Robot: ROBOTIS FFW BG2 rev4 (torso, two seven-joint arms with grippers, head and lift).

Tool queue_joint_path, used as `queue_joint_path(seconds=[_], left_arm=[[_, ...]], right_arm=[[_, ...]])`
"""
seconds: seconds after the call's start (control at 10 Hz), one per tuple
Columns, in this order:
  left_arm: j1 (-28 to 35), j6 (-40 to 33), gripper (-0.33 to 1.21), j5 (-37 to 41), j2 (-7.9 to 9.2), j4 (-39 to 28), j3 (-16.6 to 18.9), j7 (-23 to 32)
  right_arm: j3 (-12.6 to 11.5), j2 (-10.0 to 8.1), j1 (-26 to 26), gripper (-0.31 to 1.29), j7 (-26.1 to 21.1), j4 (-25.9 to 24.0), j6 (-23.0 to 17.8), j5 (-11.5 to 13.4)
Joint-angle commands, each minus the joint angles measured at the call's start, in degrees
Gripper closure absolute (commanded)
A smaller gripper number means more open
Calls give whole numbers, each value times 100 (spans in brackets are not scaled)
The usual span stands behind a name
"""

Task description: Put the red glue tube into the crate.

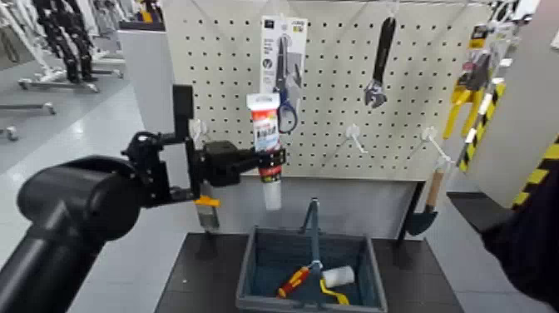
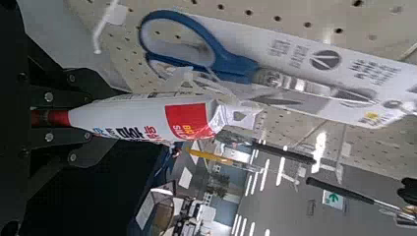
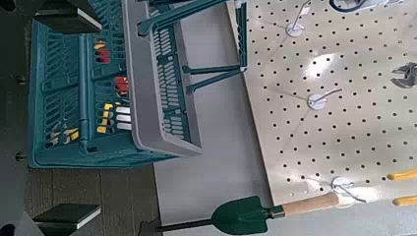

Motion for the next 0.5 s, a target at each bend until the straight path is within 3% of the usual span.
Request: queue_joint_path(seconds=[0.1, 0.5], left_arm=[[188, -14, 116, -133, -10, 334, -63, -135], [417, -49, 115, -397, -72, 879, -142, -434]], right_arm=[[2, 765, 0, 3, 1, -9, 0, -1], [-7, 765, 0, 3, 1, -9, 0, 8]])
